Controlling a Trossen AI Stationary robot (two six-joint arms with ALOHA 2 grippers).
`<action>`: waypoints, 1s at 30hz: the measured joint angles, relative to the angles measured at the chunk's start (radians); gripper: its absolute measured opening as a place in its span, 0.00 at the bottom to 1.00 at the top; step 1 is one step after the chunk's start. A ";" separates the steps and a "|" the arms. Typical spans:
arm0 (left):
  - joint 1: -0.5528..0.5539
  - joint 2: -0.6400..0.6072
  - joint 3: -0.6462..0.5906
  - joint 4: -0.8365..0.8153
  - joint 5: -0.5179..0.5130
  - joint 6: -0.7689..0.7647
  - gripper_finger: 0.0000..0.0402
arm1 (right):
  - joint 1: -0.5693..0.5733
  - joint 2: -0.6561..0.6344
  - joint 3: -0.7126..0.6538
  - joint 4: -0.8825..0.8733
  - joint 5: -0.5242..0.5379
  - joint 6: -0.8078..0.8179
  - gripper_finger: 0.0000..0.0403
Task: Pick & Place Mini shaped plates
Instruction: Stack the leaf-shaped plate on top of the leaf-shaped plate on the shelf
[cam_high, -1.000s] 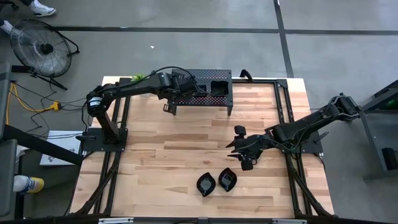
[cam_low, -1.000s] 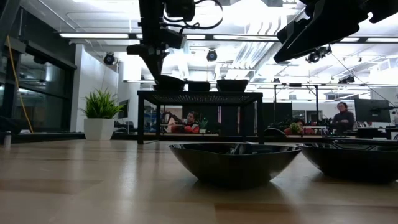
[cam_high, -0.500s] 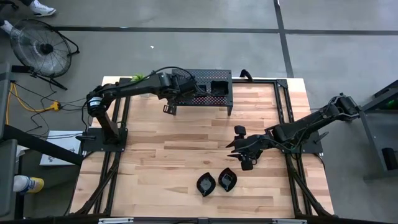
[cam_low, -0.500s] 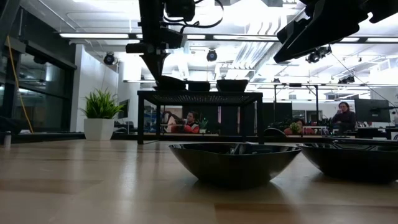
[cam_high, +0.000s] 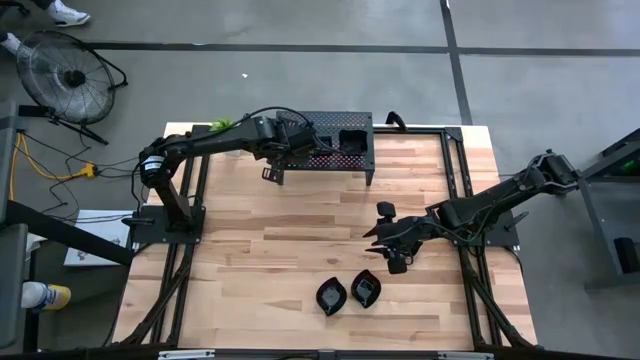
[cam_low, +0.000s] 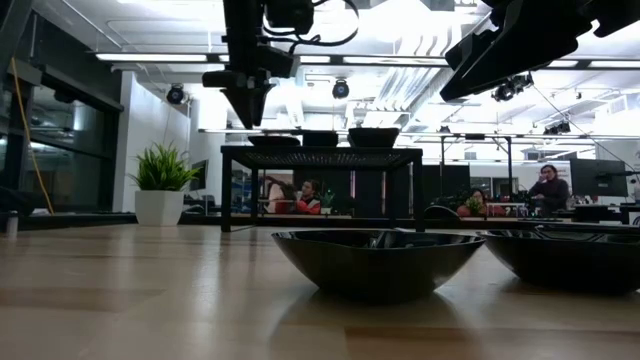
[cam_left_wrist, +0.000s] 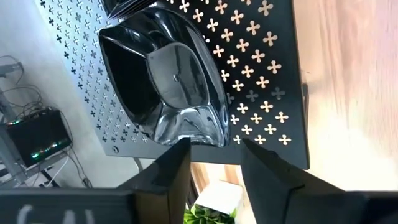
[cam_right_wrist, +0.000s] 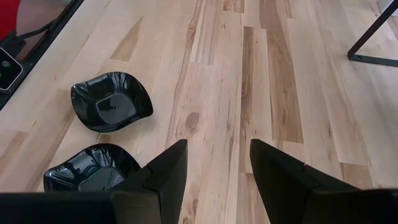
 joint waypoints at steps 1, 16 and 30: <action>0.000 0.000 0.000 -0.001 0.000 0.000 0.34 | 0.000 0.000 0.000 0.000 0.000 0.000 0.42; -0.014 -0.042 -0.001 -0.082 0.074 -0.051 0.37 | 0.000 0.000 0.000 0.000 0.000 0.000 0.42; -0.393 -0.121 -0.022 -0.111 0.111 -0.076 0.37 | 0.000 0.000 0.000 0.000 0.000 0.000 0.42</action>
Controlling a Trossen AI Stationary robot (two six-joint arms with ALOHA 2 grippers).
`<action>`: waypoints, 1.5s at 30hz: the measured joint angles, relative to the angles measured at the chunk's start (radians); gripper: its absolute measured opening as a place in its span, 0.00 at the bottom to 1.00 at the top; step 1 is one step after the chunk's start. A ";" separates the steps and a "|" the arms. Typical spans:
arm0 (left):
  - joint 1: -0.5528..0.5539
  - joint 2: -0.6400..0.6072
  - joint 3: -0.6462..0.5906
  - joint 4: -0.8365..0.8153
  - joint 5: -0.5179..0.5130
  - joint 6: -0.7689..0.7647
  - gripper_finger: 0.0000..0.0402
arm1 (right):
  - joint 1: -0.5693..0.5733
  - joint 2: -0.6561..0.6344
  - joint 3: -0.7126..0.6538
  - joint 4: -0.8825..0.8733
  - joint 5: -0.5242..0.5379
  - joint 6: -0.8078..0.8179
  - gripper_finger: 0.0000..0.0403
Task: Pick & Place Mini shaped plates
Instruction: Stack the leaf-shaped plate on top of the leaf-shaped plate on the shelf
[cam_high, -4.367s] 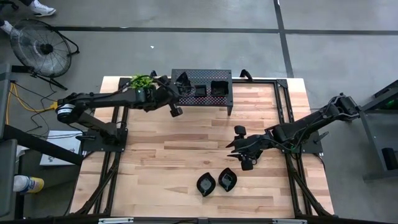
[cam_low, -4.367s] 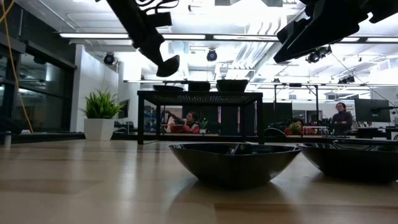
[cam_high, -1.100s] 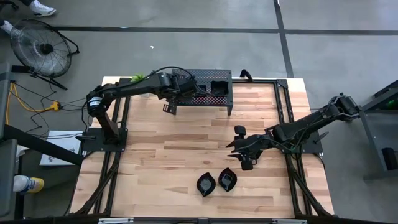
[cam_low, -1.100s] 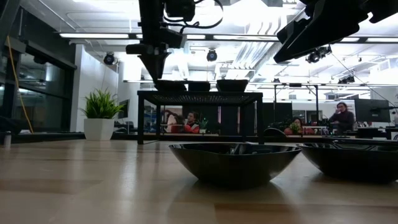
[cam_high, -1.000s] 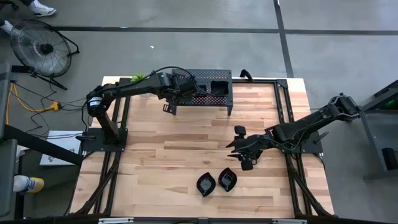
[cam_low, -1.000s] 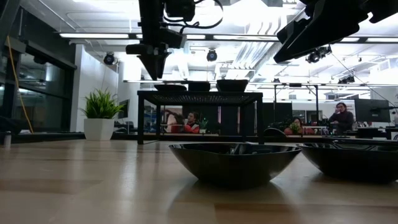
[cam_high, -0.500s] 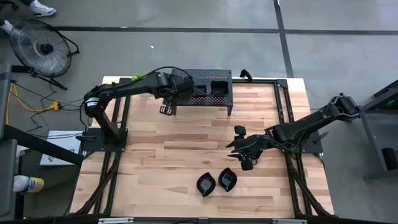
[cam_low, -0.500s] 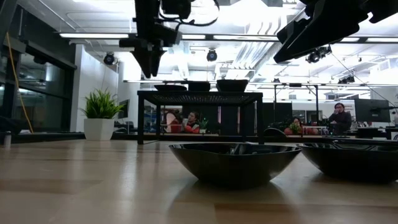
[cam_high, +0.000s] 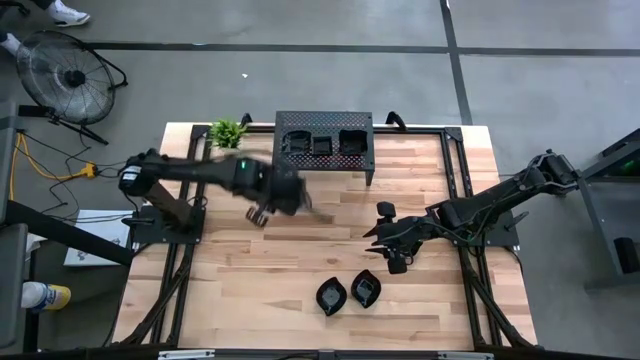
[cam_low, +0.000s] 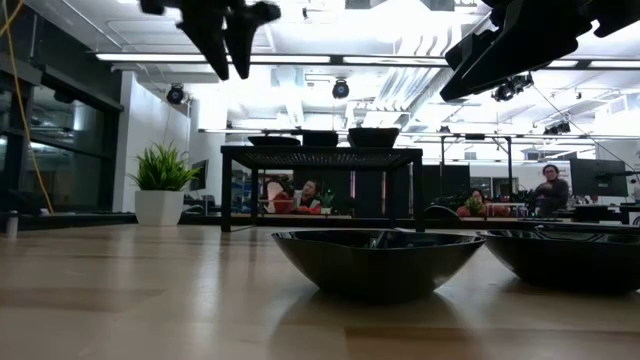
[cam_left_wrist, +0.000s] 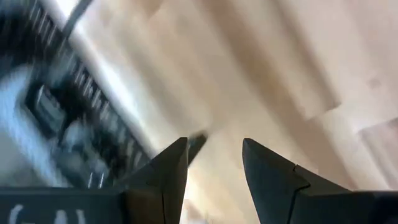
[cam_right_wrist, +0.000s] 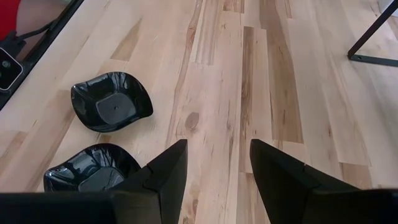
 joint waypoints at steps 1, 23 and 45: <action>-0.034 0.000 -0.017 0.025 0.010 0.018 0.37 | 0.000 0.000 0.000 0.000 0.000 0.000 0.42; -0.493 0.097 -0.324 0.769 0.071 0.106 0.37 | 0.000 0.000 0.000 0.000 0.000 0.000 0.42; -0.444 0.337 -0.316 1.153 0.394 0.200 0.37 | 0.000 0.000 0.000 0.054 0.000 0.000 0.42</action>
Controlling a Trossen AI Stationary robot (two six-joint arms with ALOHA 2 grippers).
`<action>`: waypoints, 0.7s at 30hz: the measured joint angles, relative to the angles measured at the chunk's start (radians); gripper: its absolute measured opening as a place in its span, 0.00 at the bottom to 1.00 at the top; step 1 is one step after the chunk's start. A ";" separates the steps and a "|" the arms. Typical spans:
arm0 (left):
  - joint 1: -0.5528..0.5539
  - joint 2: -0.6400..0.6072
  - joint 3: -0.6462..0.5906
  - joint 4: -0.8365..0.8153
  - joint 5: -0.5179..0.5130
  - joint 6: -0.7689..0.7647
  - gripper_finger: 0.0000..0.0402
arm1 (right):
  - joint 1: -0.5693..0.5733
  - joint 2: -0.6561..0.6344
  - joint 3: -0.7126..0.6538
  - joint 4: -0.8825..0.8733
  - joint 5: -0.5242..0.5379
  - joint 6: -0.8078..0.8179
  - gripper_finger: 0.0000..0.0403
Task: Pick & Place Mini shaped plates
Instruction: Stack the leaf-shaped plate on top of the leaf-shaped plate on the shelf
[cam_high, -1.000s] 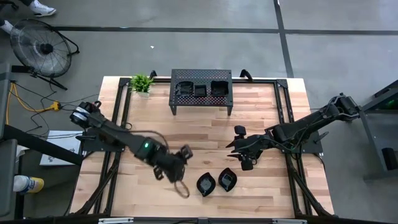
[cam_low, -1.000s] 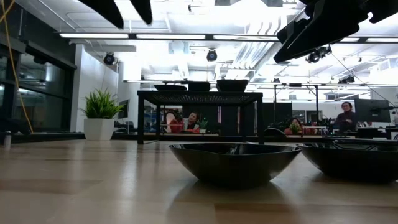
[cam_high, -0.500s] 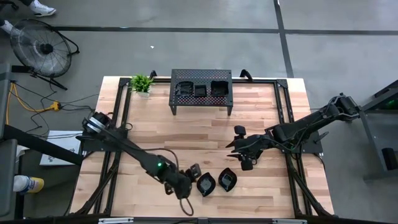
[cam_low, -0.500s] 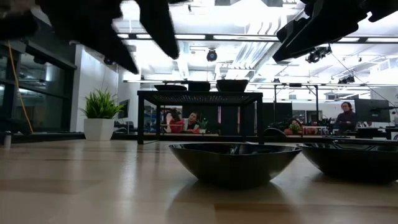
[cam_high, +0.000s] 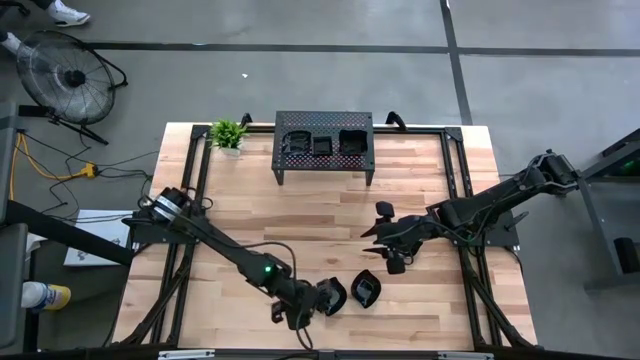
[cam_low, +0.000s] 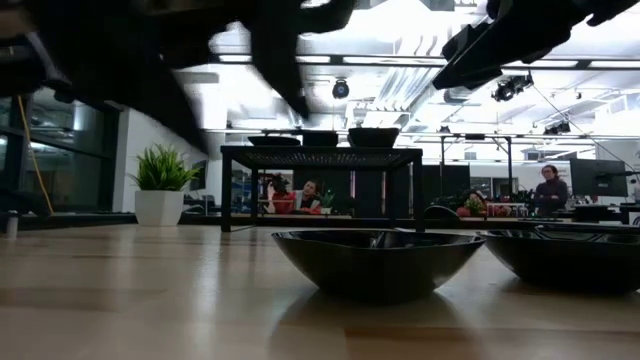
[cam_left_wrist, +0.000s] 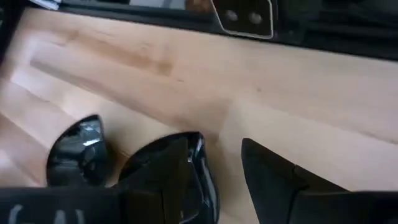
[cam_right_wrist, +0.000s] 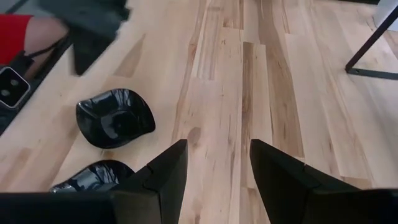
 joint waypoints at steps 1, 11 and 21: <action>0.001 0.004 -0.001 0.002 0.007 0.008 0.37 | 0.000 0.000 0.000 0.006 0.000 0.000 0.42; 0.064 0.042 -0.004 0.084 0.057 0.055 0.37 | 0.000 0.000 0.000 0.020 0.000 0.000 0.42; 0.072 0.093 -0.003 0.130 0.132 0.005 0.35 | 0.000 0.000 0.000 0.028 0.000 0.000 0.42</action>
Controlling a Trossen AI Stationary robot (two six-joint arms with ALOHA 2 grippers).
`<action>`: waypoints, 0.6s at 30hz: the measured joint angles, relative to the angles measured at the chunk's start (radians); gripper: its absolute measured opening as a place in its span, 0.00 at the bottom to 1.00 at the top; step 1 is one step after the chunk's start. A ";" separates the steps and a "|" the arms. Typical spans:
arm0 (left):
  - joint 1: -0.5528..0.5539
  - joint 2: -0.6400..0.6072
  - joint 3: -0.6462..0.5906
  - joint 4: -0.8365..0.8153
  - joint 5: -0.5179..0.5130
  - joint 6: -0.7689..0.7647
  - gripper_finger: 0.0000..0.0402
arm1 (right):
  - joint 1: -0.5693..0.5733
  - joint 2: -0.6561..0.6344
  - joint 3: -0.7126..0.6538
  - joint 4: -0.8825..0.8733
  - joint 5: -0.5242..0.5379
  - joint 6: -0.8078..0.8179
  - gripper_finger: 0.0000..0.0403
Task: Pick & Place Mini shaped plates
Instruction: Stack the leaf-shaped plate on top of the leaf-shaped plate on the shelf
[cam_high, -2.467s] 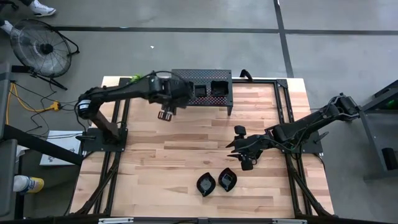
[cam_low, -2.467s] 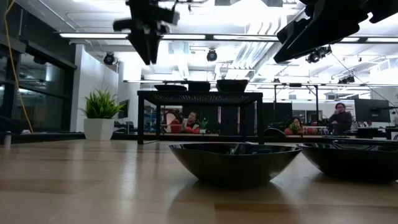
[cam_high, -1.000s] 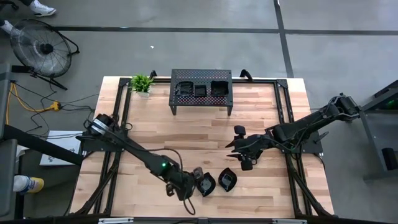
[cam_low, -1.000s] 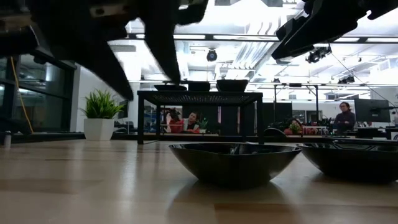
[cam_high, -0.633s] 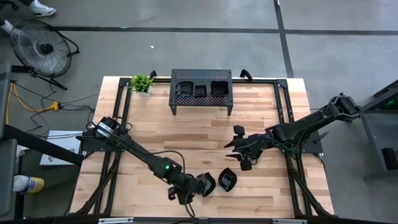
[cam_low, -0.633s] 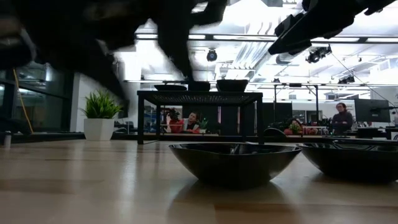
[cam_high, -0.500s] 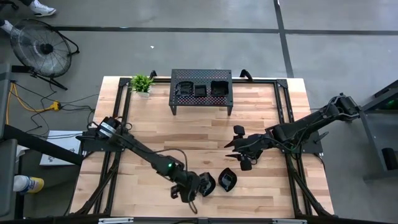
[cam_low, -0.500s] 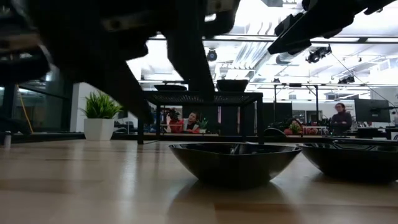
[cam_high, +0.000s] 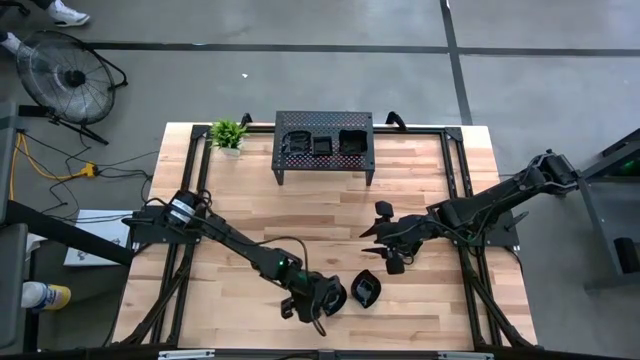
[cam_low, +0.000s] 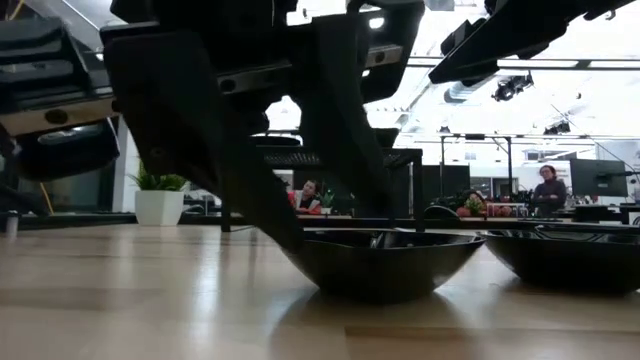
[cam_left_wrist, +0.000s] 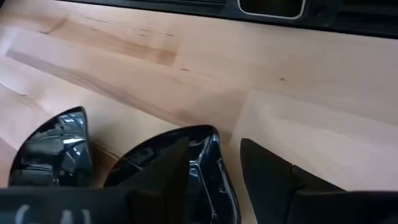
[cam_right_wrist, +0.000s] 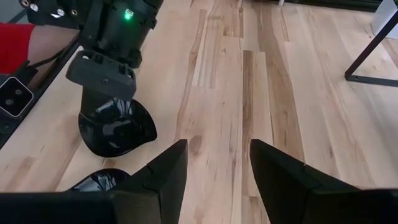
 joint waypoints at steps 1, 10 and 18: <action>0.000 0.000 0.000 0.000 0.001 0.004 0.34 | 0.000 0.000 0.000 0.000 0.000 0.000 0.42; 0.039 0.015 -0.001 0.012 0.089 0.018 0.27 | 0.000 0.000 0.000 0.000 0.000 0.000 0.42; 0.039 0.014 0.000 0.011 0.077 0.045 0.30 | 0.000 0.000 0.000 0.006 0.000 0.000 0.42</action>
